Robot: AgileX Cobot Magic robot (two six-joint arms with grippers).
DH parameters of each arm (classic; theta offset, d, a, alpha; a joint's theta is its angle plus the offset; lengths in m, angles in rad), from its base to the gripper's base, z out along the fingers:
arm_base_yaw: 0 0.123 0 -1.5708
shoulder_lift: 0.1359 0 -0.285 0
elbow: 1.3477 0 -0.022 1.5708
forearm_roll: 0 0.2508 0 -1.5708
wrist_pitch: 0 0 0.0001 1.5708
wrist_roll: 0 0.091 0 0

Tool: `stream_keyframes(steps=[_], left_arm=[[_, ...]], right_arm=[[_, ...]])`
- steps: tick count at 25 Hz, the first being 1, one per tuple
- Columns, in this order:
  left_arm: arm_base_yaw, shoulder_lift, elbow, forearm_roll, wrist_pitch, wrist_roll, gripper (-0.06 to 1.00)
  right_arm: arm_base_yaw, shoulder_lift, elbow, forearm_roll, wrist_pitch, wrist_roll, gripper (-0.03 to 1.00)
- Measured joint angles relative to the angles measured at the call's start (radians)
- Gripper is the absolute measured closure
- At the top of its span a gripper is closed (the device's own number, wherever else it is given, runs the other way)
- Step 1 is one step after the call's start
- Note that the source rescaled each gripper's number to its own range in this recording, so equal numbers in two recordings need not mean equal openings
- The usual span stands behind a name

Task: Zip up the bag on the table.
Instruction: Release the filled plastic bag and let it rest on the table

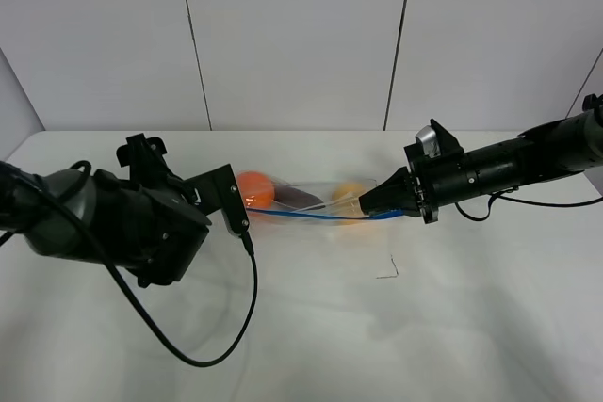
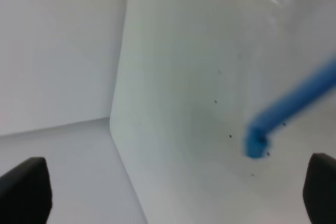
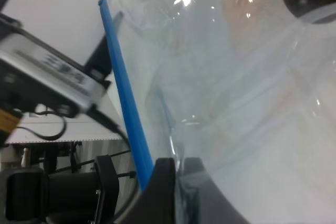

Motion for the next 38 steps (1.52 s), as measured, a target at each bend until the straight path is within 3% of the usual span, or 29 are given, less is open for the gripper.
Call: stream_keyframes(steps=[5, 9, 15, 18, 20, 26, 38], left_arm=[[0.045, -0.109, -0.119, -0.242, -0.089, 0.182, -0.06], [0.168, -0.195, -0.209, -0.451, -0.127, 0.271, -0.06], [0.444, -0.283, -0.284, -0.908, -0.096, 0.577, -0.06], [0.591, -0.295, -0.303, -1.091, -0.043, 0.71, -0.06], [0.679, -0.295, -0.305, -1.168, 0.002, 0.771, -0.06], [0.863, -0.295, -0.305, -1.286, 0.101, 0.826, -0.06], [0.884, -0.333, -0.276, -1.354, 0.134, 0.878, -0.06]], right_arm=[[0.0, 0.0, 0.0, 0.0, 0.0, 0.0, 0.97], [0.0, 0.0, 0.0, 0.0, 0.0, 0.0, 0.97], [0.0, 0.0, 0.0, 0.0, 0.0, 0.0, 0.97], [0.0, 0.0, 0.0, 0.0, 0.0, 0.0, 0.97], [0.0, 0.0, 0.0, -0.001, 0.0, 0.0, 0.97], [0.0, 0.0, 0.0, -0.005, 0.0, 0.0, 0.97], [0.0, 0.0, 0.0, -0.016, 0.0, -0.008, 0.97]])
